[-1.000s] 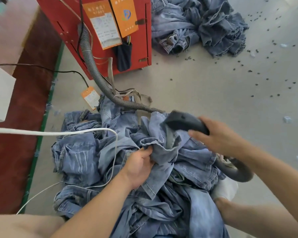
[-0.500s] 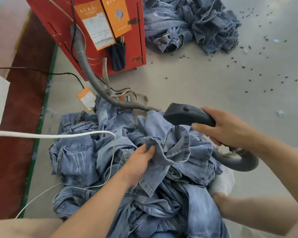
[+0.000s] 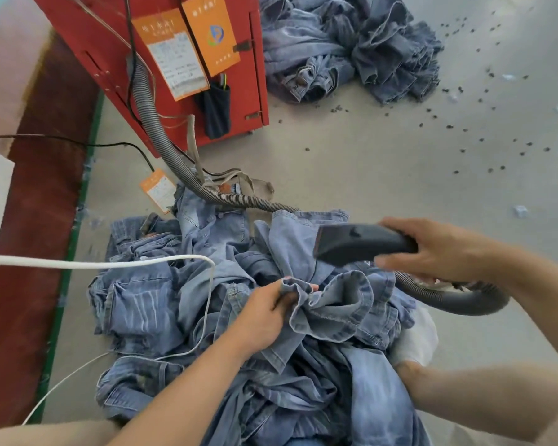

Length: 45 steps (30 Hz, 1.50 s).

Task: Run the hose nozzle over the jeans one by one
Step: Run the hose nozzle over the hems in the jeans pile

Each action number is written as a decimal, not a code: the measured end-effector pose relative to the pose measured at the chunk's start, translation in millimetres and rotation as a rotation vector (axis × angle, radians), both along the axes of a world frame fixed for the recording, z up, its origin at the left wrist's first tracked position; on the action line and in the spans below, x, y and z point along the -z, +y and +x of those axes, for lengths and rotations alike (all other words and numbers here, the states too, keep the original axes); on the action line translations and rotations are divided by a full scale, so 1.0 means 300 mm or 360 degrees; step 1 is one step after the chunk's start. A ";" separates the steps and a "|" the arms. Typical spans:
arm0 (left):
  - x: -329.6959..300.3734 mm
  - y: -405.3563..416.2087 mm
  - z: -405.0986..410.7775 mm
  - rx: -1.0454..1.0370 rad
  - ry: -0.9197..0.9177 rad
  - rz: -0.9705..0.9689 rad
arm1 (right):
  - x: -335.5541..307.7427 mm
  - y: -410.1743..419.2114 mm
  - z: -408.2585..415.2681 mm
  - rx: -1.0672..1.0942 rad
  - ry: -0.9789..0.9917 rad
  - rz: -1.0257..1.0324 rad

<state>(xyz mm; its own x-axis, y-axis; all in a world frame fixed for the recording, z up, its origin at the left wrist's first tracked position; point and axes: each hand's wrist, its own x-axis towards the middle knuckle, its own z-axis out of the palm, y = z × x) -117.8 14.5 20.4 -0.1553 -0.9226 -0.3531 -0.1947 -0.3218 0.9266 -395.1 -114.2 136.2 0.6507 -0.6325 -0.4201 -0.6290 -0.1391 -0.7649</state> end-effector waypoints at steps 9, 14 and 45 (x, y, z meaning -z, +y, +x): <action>0.050 0.104 0.077 0.0195 -0.0415 -0.0306 | 0.014 -0.006 0.061 0.0246 -0.0040 -0.0330; 0.039 0.130 0.098 -0.0187 -0.0063 0.0242 | 0.028 0.001 -0.060 -0.0150 0.0305 -0.0192; 0.043 -0.055 -0.050 0.1106 -0.1893 -0.0449 | 0.183 -0.021 -0.026 0.0347 0.0284 -0.0488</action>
<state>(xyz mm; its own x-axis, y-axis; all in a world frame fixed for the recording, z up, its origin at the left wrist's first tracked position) -132.7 -2.0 7.4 -0.3461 -0.8427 -0.4123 -0.9373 0.3294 0.1136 -402.9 -120.5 81.1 0.4219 -0.8607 -0.2848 -0.7877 -0.1925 -0.5852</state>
